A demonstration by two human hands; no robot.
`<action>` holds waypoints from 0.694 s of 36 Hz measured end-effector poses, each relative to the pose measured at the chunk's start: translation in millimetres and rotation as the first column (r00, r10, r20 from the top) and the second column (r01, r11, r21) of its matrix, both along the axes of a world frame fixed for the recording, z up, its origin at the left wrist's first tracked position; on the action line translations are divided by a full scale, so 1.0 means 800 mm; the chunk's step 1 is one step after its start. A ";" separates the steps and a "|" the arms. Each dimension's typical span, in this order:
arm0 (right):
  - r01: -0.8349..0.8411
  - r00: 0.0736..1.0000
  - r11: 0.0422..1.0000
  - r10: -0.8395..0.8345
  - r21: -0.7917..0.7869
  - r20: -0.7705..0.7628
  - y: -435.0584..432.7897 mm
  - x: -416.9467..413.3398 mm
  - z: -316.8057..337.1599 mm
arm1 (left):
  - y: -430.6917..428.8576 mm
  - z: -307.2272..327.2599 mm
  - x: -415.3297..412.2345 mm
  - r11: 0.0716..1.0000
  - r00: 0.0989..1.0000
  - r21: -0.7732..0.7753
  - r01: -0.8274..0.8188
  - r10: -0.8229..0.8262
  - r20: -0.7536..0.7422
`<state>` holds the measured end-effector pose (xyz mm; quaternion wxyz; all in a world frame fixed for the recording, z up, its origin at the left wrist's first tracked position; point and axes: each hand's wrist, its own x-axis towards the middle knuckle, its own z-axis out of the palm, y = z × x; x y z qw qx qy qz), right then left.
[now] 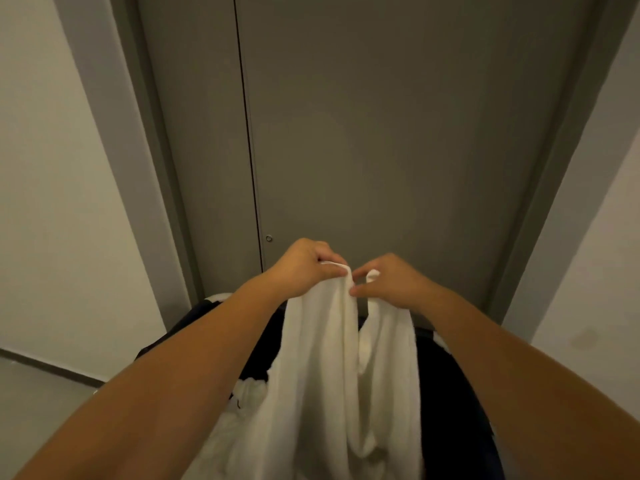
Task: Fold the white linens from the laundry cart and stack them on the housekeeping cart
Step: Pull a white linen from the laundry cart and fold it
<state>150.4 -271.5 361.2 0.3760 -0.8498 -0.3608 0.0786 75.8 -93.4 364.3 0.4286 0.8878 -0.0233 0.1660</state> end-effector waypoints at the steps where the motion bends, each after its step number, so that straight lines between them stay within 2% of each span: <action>1: -0.005 1.000 1.000 0.005 0.005 -0.021 0.004 -0.003 -0.003 | 0.001 0.000 -0.001 1.000 1.000 -0.003 0.002 -0.002 0.005; 4: -0.019 1.000 1.000 0.019 0.004 -0.021 0.012 -0.004 -0.009 | 0.007 -0.002 -0.007 1.000 1.000 -0.005 -0.015 0.015 0.007; 8: 0.002 0.997 1.000 -0.002 0.008 0.081 0.021 -0.006 -0.010 | 0.016 -0.005 -0.016 0.997 0.998 0.041 -0.063 0.063 0.001; 12: 0.085 0.974 0.993 -0.101 0.086 0.203 0.016 0.005 0.006 | 0.035 -0.023 -0.026 0.980 0.985 0.172 -0.097 0.119 -0.122; 15: 0.128 0.949 0.986 -0.154 0.111 0.276 0.002 0.020 0.026 | 0.053 -0.052 -0.035 0.971 0.959 0.186 -0.153 0.191 -0.210; 18: 0.209 0.897 0.974 -0.227 0.090 0.380 -0.021 0.034 0.044 | 0.071 -0.070 -0.046 0.952 0.935 0.189 -0.239 0.279 -0.221; 23: 0.408 0.802 0.893 -0.449 0.188 0.393 -0.074 0.057 0.055 | 0.112 -0.072 -0.066 0.909 0.877 0.184 -0.375 0.412 -0.247; 25: 0.444 0.793 0.879 -0.476 0.173 0.381 -0.087 0.062 0.050 | 0.125 -0.067 -0.070 0.893 0.863 0.172 -0.416 0.448 -0.236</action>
